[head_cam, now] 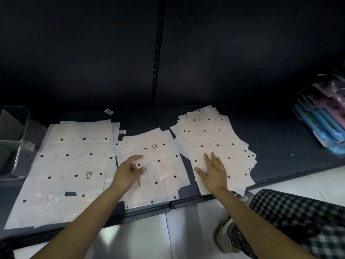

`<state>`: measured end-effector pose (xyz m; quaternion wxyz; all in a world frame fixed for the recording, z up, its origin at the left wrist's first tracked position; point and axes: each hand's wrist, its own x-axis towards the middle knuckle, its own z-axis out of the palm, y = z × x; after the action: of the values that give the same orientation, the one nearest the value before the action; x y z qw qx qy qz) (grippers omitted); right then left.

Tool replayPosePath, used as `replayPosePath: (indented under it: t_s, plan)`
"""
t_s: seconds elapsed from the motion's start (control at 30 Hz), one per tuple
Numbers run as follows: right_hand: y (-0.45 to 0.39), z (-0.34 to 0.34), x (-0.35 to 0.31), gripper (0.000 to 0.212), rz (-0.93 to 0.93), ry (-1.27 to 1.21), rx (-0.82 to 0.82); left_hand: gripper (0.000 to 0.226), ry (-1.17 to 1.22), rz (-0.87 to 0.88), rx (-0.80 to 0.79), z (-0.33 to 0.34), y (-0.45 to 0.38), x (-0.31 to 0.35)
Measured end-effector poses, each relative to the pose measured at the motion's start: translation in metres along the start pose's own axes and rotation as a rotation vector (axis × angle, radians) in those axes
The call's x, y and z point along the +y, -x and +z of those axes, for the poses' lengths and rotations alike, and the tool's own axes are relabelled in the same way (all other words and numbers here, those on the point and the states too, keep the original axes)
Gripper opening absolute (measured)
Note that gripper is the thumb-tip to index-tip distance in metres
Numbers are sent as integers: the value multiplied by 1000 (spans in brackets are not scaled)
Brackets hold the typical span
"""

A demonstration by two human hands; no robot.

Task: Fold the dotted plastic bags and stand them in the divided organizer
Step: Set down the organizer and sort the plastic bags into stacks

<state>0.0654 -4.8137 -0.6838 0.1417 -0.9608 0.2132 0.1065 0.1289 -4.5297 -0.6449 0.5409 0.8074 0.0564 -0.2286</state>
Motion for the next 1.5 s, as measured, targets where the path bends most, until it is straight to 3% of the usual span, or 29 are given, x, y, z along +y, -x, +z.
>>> replayPosePath:
  t_s: [0.1, 0.2, 0.33, 0.4, 0.53, 0.77, 0.83, 0.93, 1.0, 1.07, 1.17, 1.27, 1.4, 1.5]
  plan:
    - [2, 2, 4, 54, -19, -11, 58, 29, -154, 56, 75, 3, -3, 3]
    - [1, 1, 3, 40, -17, -84, 152, 38, -301, 47, 212, -5, -1, 0]
    - [1, -1, 1, 33, 1, -153, 214, 43, -498, 33, 319, -13, 9, -19]
    - [-1, -2, -1, 32, 27, -212, 226, 39, -627, 42, 260, -6, 14, -27]
    - [-2, -13, -8, 32, 77, -508, 263, 63, -826, 60, 80, 13, 17, -38]
    - [2, -29, -43, 36, 8, -918, 284, 65, -766, 110, -85, 7, 7, -27]
    - [7, -31, -59, 35, -37, -956, 283, 57, -784, 160, -45, 1, 7, -21]
    - [22, -29, -89, 28, -167, -924, 282, 50, -456, 174, 82, -6, 12, -4]
    - [36, -24, -112, 29, -287, -829, 256, 61, 23, 81, -17, -9, 15, 17]
    - [49, -16, -133, 31, -398, -702, 206, 65, 315, -8, -85, -13, 14, 31]
    - [61, -1, -157, 33, -503, -516, 94, 44, 246, 7, 24, -22, 13, 31]
    - [58, 5, -153, 33, -512, -479, 56, 50, 149, 11, 208, -41, 10, 13]
    - [27, -2, -96, 39, -320, -406, 180, 58, -15, 1, 352, -89, 6, -16]
    - [1, -12, -33, 50, -85, -257, 184, 58, -233, -4, 459, -128, 5, -38]
